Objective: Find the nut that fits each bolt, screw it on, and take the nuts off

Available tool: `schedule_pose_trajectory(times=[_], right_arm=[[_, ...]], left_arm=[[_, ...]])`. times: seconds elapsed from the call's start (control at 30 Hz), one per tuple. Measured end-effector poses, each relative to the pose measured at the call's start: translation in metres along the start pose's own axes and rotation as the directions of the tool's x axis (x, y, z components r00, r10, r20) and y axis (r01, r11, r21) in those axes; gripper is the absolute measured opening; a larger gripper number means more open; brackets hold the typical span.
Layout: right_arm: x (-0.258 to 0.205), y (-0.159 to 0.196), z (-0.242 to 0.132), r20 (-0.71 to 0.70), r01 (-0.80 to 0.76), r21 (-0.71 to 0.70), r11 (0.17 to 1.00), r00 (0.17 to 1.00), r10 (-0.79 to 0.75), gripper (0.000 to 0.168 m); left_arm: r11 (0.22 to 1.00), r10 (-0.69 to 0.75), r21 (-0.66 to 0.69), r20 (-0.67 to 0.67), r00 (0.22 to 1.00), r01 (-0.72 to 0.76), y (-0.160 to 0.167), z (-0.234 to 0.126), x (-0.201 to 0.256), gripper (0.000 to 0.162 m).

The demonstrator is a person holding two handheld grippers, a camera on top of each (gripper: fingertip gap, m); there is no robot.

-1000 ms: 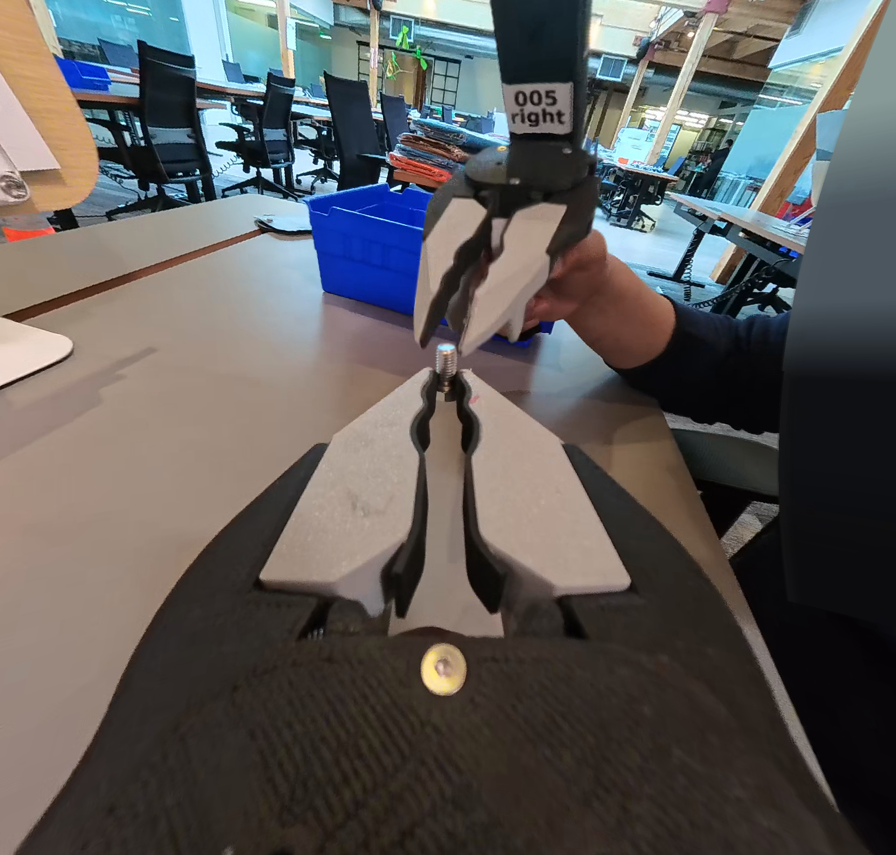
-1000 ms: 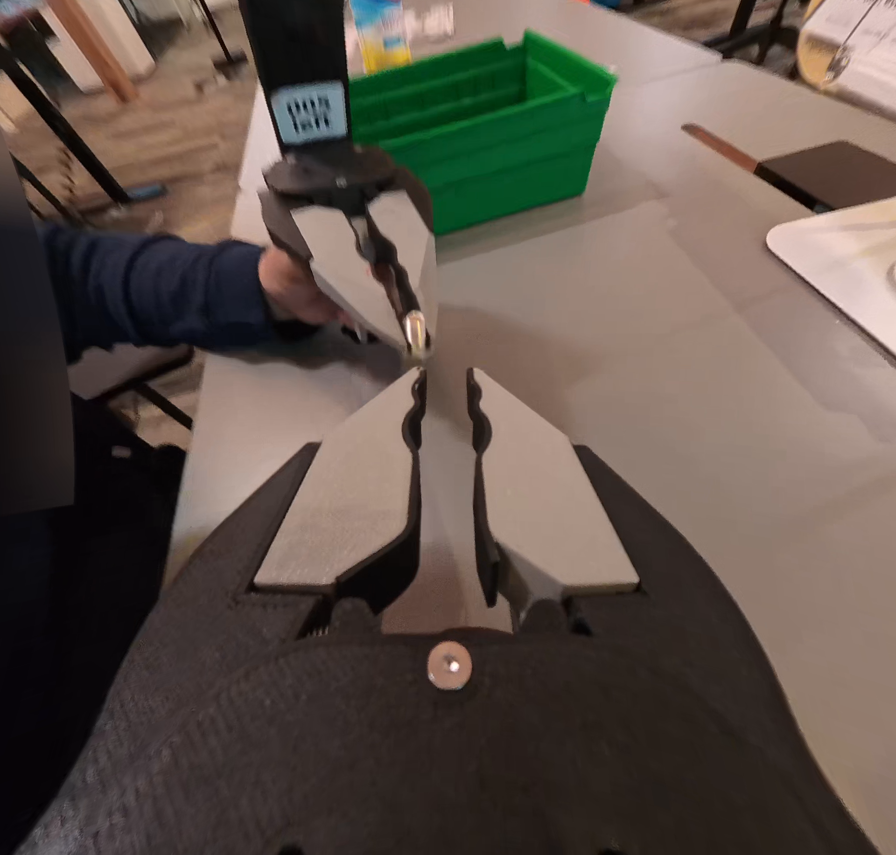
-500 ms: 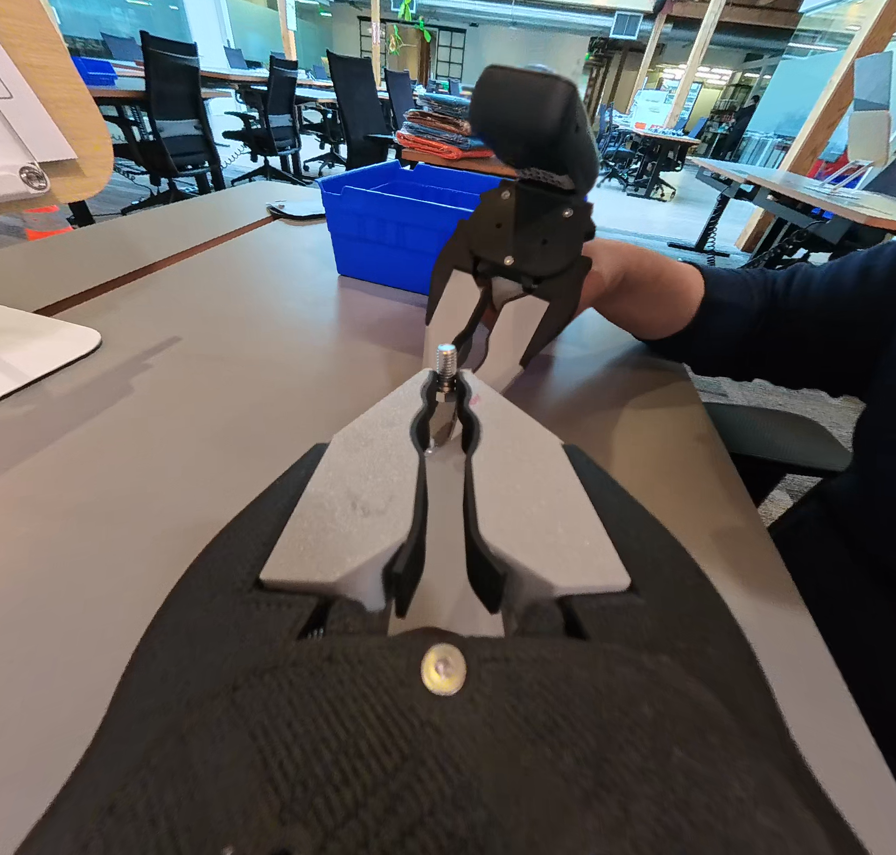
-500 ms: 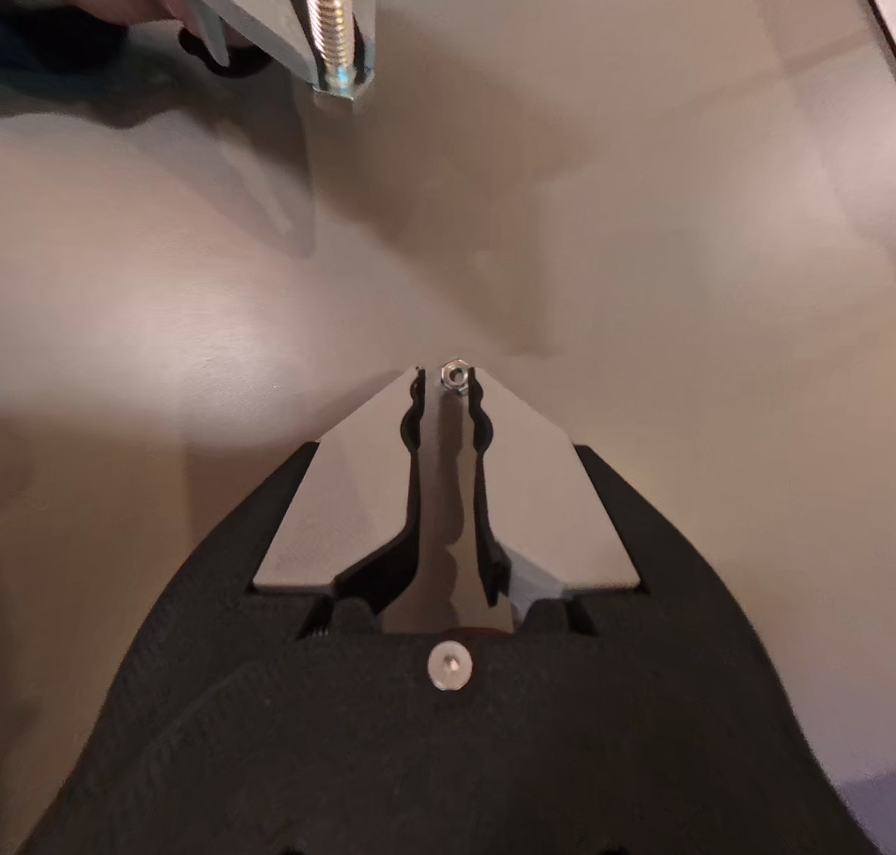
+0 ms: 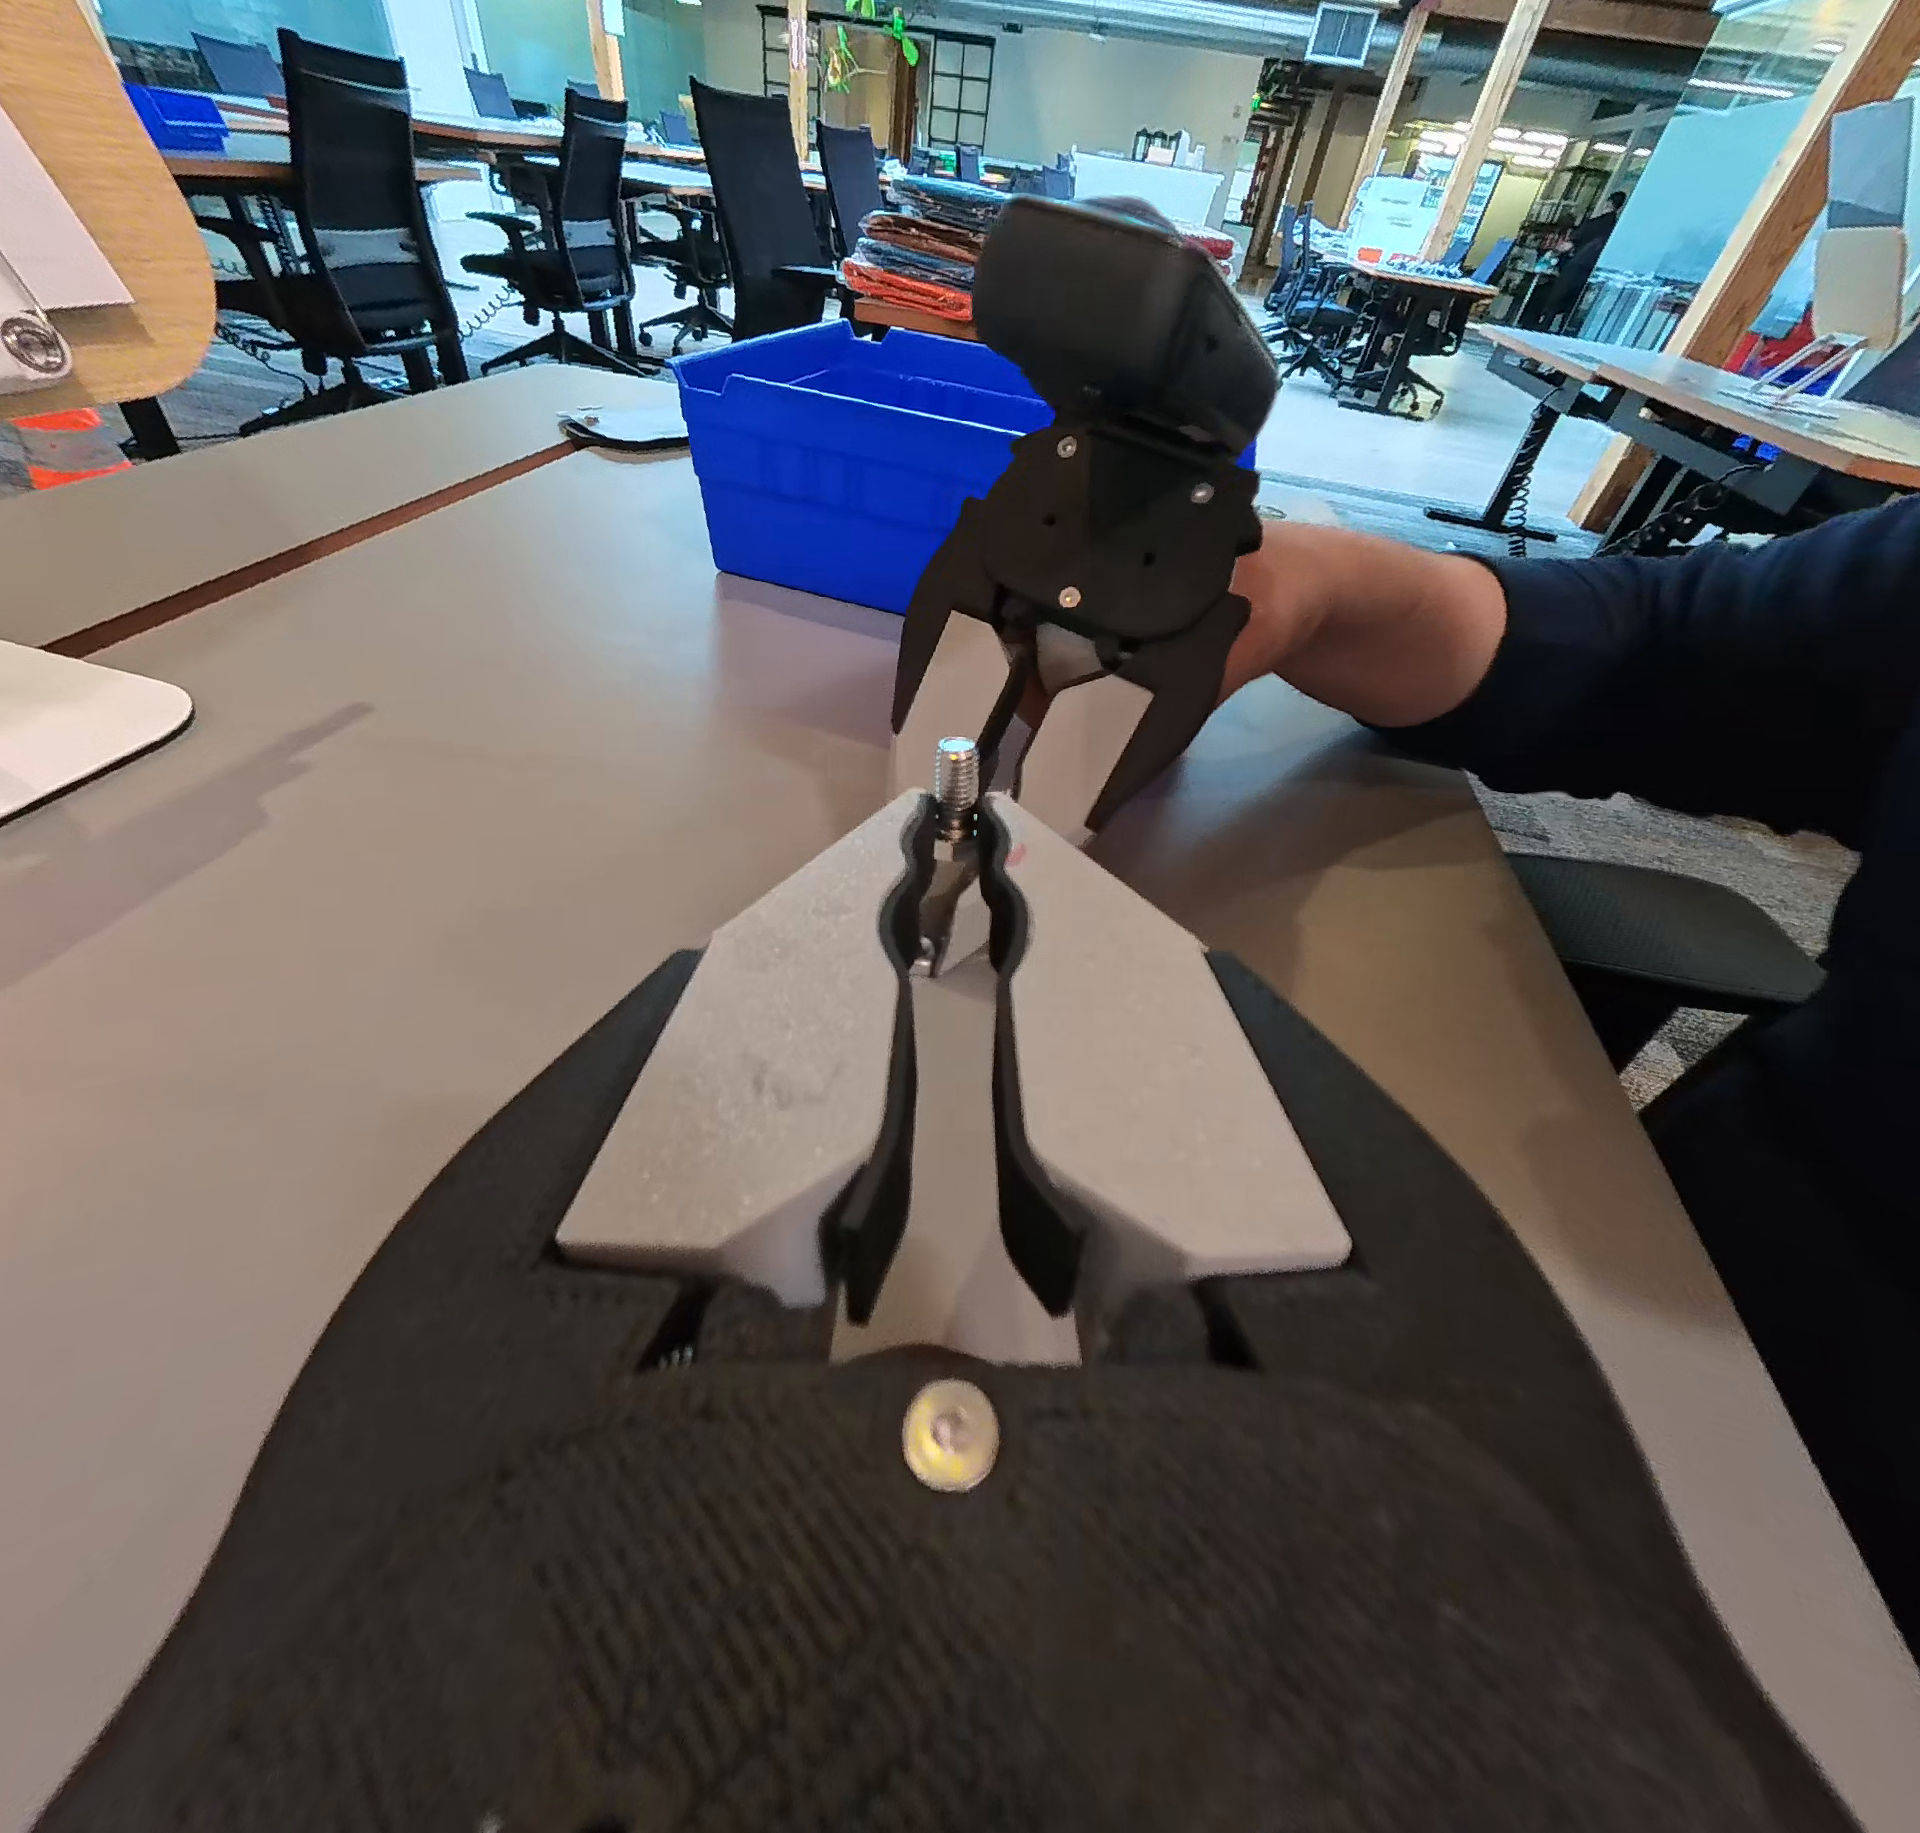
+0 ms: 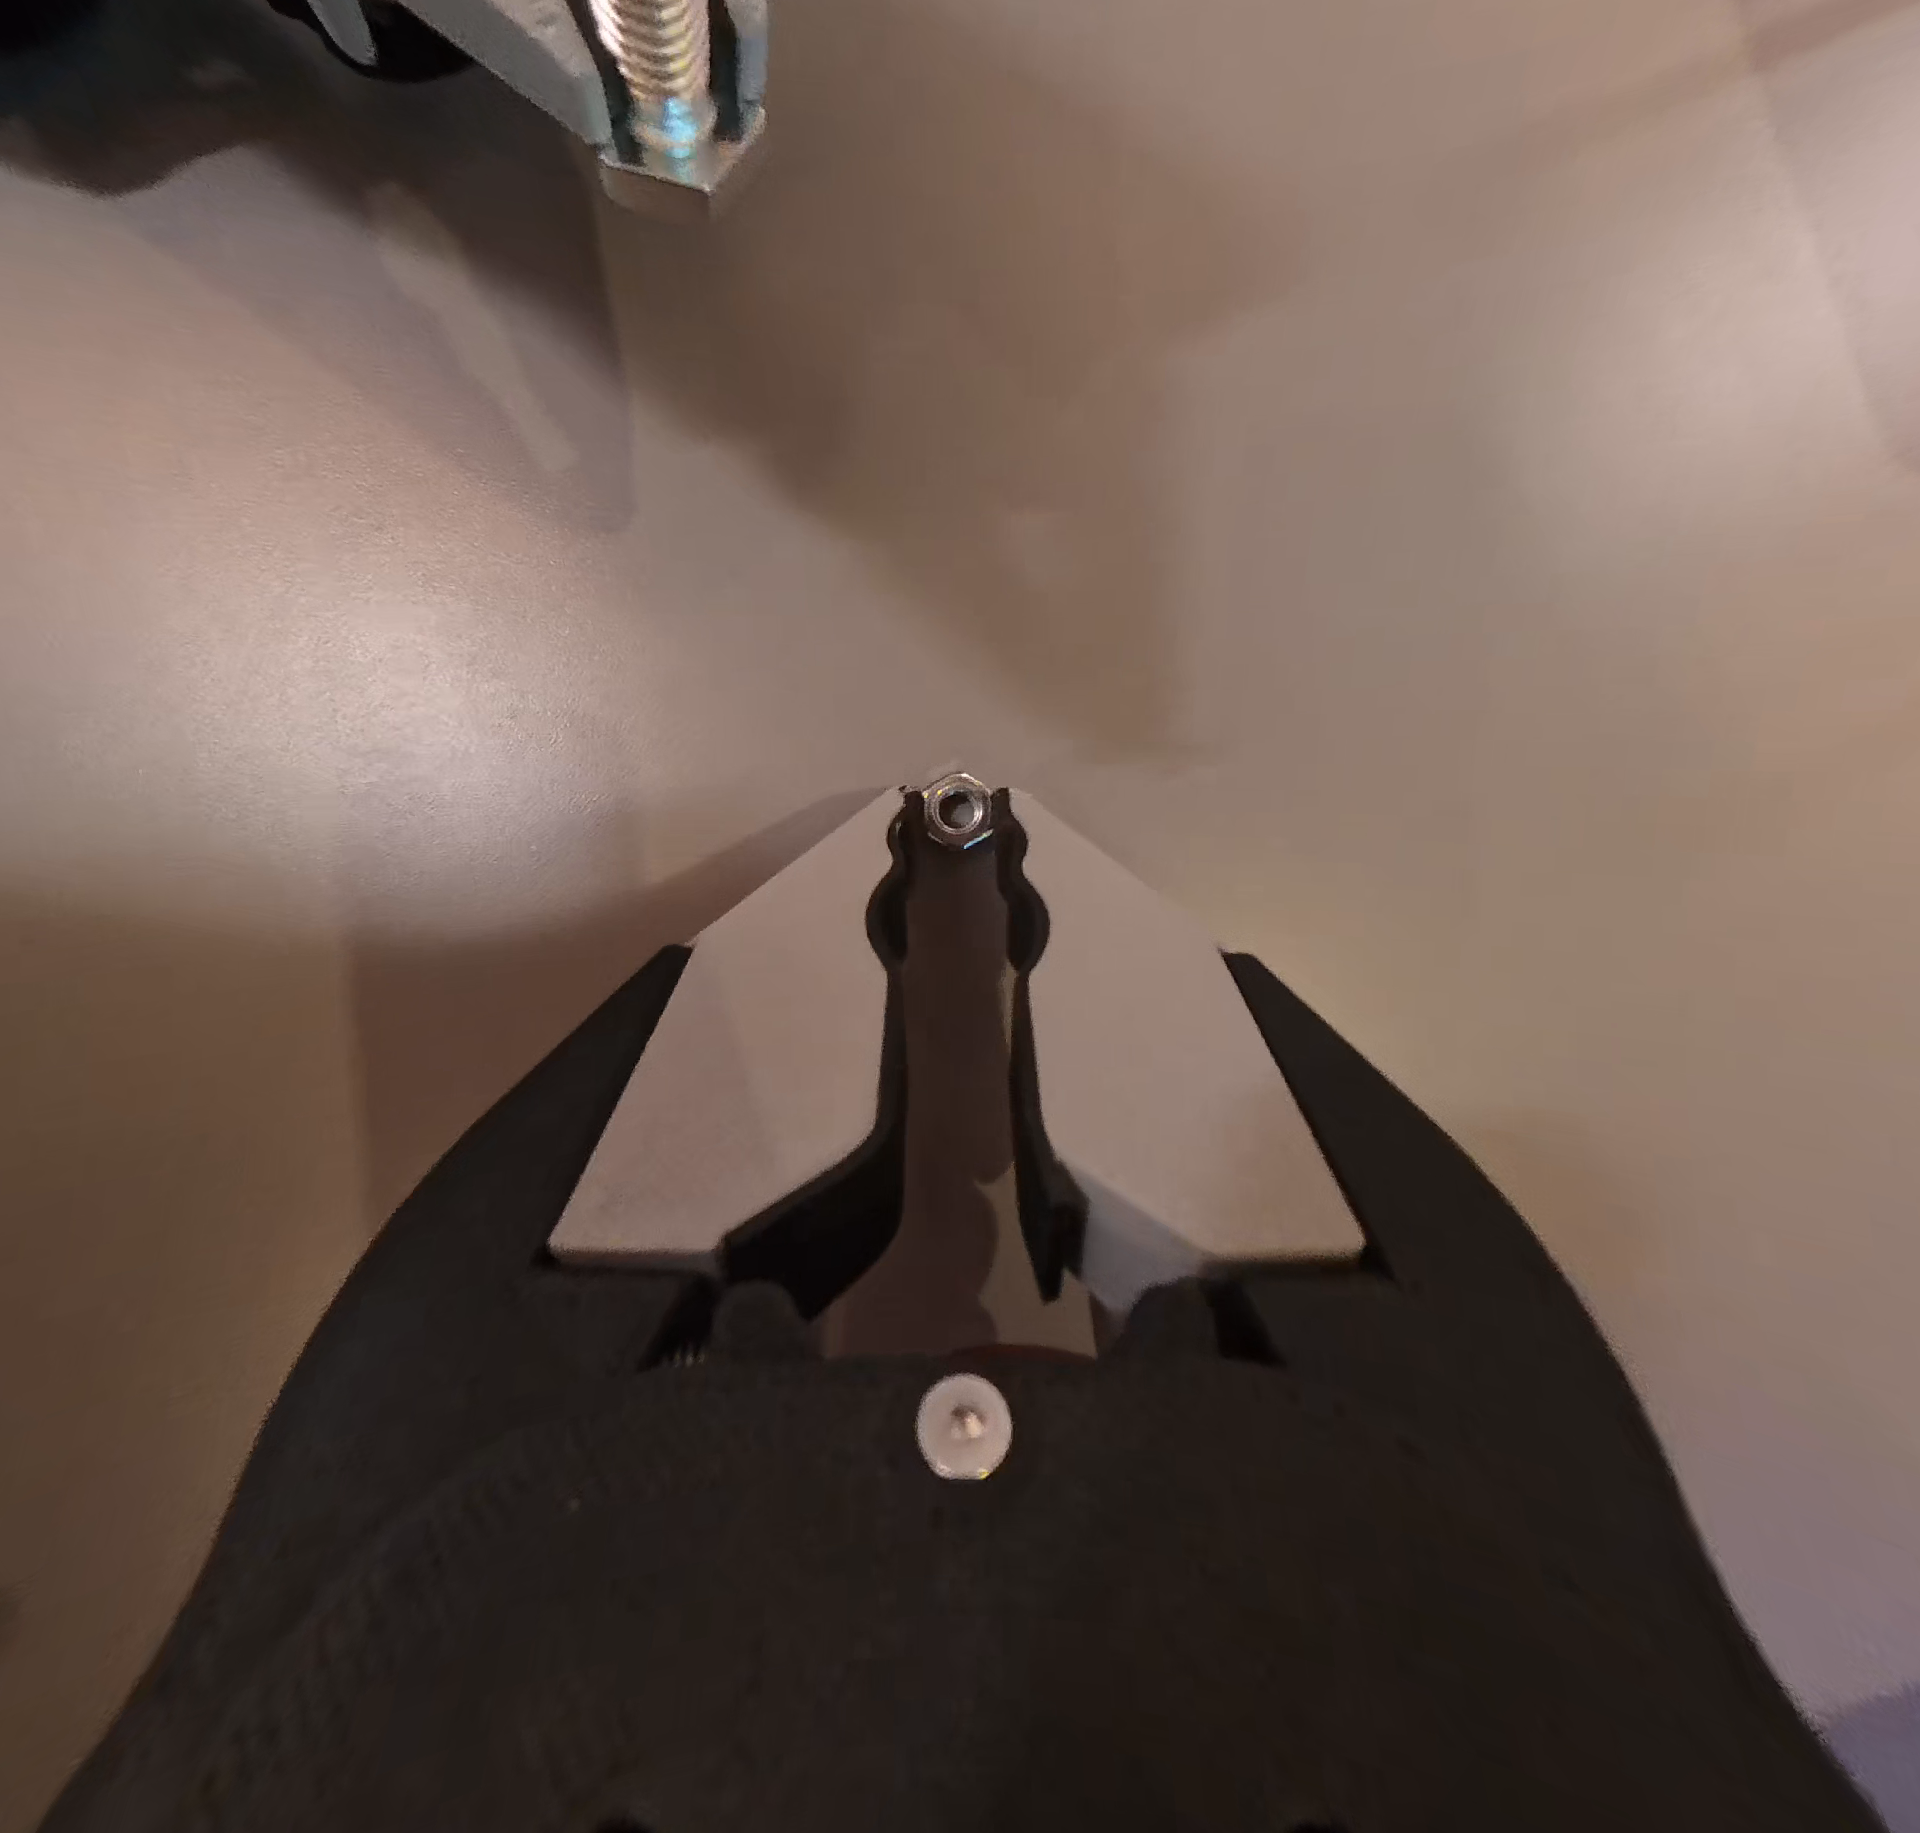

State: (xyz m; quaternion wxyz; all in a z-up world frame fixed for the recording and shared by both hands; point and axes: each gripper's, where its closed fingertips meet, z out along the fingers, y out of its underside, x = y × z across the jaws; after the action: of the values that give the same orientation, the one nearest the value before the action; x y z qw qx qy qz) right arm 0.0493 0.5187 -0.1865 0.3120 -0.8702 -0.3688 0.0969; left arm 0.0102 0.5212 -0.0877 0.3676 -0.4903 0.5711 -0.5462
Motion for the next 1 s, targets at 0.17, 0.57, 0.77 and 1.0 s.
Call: schedule_pose_trajectory(times=[0.17, 0.57, 0.77, 1.0], right_arm=[[-0.007, -0.018, -0.013, 0.060, -0.031, 0.065, 0.997, 0.998, 0.027, 0.011], [-0.015, -0.095, -0.080, 0.172, 0.038, 0.203, 0.978, 0.982, -0.074, 0.011], [-0.022, -0.104, -0.079, 0.178, 0.098, 0.177, 0.979, 0.975, -0.130, 0.011], [-0.023, -0.106, -0.074, 0.179, 0.122, 0.145, 0.982, 0.973, -0.147, 0.011]], left_arm=[[1.000, -0.003, 0.005, -0.006, 1.000, 0.003, 0.000, -0.002, 0.000, 0.005], [1.000, 0.009, 0.013, -0.010, 1.000, -0.009, -0.003, -0.002, 0.002, 0.005], [1.000, 0.022, 0.016, -0.006, 1.000, -0.021, -0.005, -0.002, 0.003, 0.005], [0.999, 0.028, 0.016, -0.007, 1.000, -0.028, -0.006, -0.002, 0.004, 0.005]])
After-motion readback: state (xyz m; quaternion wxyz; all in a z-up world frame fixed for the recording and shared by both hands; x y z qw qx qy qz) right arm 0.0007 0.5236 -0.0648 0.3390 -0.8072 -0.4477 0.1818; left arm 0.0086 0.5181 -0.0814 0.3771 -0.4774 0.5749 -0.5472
